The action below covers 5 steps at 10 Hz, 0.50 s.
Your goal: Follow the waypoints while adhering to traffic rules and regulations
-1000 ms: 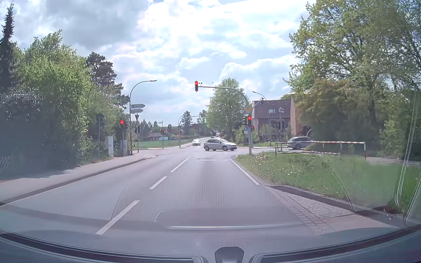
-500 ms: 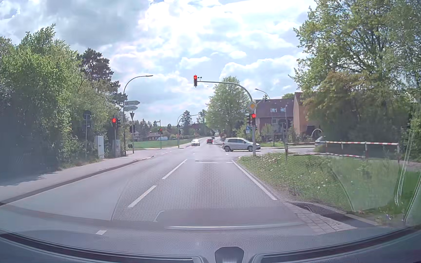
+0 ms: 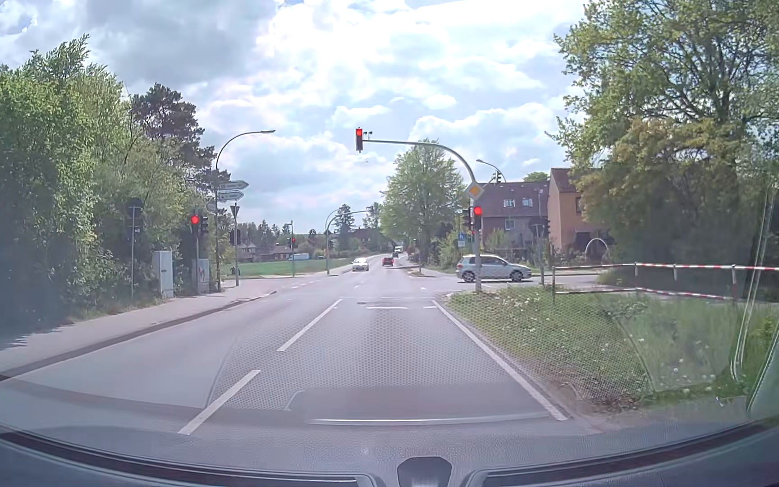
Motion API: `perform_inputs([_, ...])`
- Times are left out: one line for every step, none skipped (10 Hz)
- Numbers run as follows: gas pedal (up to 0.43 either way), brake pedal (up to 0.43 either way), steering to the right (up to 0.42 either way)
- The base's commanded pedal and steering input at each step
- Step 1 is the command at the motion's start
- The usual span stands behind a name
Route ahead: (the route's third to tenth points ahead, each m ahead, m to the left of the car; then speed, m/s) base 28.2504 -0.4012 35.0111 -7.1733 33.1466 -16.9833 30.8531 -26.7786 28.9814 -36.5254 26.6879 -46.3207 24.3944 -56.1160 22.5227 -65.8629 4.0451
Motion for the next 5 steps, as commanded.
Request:
perform_inputs([0.0,0.098,-0.004])
perform_inputs([0.0,0.104,-0.004])
perform_inputs([0.0,0.104,-0.004])
perform_inputs([0.0,0.11,-0.004])
perform_inputs([0.0,0.11,-0.004])
